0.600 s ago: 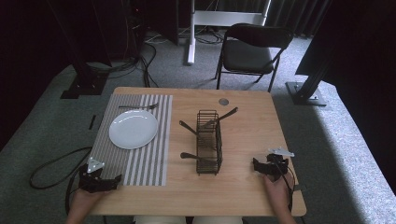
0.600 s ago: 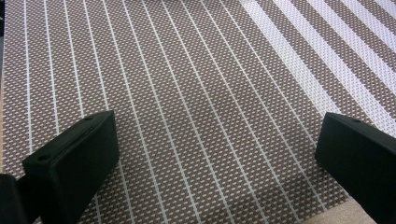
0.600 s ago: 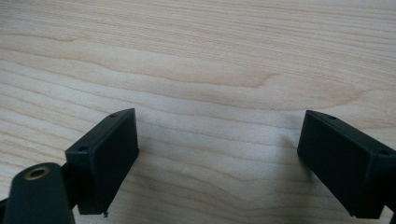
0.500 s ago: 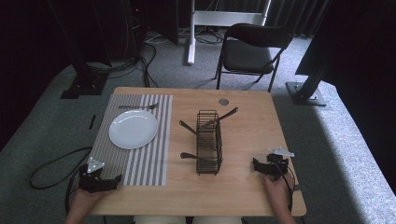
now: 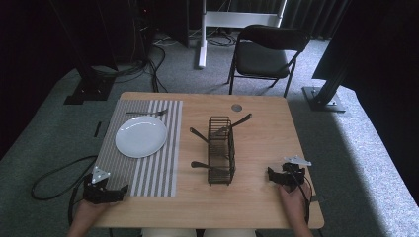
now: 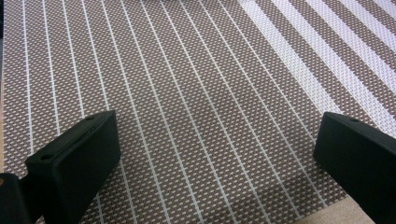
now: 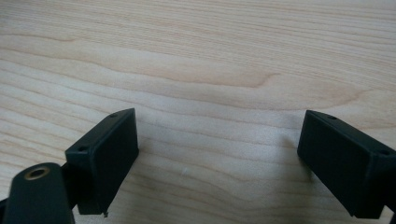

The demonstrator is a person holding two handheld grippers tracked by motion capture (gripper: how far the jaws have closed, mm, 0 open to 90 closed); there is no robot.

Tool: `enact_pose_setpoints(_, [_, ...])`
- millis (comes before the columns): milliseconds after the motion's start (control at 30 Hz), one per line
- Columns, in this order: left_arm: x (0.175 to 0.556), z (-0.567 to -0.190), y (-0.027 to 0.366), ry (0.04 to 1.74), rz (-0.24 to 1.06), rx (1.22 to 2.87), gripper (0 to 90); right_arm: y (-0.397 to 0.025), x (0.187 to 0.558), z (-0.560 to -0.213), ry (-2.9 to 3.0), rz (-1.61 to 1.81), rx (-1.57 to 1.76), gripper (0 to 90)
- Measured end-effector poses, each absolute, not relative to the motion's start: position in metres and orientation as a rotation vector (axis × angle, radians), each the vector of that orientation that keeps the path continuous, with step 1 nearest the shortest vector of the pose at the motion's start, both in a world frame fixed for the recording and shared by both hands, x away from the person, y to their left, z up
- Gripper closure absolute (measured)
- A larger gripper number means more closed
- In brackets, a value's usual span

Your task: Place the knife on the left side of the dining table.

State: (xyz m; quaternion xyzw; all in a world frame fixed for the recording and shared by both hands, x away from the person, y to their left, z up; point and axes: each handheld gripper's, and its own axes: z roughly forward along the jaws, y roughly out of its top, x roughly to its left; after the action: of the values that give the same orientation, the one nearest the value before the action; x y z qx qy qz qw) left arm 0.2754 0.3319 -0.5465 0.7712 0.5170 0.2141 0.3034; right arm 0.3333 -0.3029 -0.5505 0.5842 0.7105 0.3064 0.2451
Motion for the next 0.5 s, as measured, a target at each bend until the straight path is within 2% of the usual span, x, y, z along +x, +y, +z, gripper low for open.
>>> enact_pose_setpoints(133, [0.274, -0.545, 0.331, 1.361, 0.577, 2.049, 1.8, -0.303, 0.333, -0.551, 1.939, 0.836, 1.595, 11.5])
enact_pose_setpoints(300, [0.269, -0.543, 0.330, 1.364, 0.509, 2.028, 3.3, -0.303, 0.333, -0.551, 1.938, 0.837, 1.596, 11.5])
enact_pose_setpoints(500, [0.264, -0.540, 0.312, 1.313, 0.500, 2.075, 3.3, -0.303, 0.333, -0.551, 1.936, 0.836, 1.598, 11.5])
